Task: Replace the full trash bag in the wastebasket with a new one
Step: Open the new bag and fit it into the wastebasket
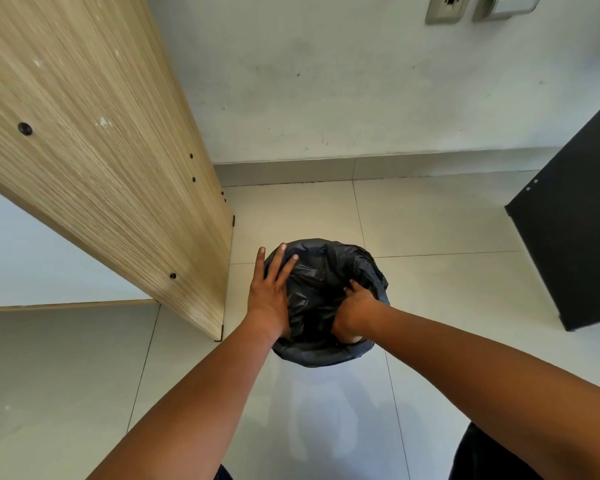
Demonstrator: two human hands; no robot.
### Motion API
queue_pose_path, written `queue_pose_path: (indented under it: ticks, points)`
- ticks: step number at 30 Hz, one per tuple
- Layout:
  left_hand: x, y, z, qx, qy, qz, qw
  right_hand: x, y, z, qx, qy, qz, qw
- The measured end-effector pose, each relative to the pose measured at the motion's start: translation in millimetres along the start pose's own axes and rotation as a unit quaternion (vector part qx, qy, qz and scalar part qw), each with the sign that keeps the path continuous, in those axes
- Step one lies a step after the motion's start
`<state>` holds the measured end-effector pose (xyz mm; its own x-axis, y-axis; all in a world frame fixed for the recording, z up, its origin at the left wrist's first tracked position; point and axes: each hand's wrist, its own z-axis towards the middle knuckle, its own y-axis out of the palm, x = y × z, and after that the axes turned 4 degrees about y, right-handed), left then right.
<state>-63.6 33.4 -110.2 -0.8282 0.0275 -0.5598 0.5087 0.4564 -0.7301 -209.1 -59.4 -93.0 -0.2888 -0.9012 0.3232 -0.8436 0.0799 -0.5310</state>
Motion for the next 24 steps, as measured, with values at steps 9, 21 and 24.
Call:
queue_pose_path:
  ticks: [9, 21, 24]
  points:
    - [16.6, -3.4, 5.0, -0.028, -0.032, 0.007, 0.999, -44.8, -30.8, 18.3, 0.181, -0.002, 0.187, 0.965]
    - [22.5, -3.5, 4.6, -0.049, -0.042, -0.001, 0.998, -42.1, -0.7, 55.0, -0.212, -0.032, 0.371, 0.904]
    - [23.5, -7.5, 3.7, -0.056, -0.034, 0.000, 0.998, -42.5, -9.8, 62.7, 0.005, 0.005, 0.308, 0.951]
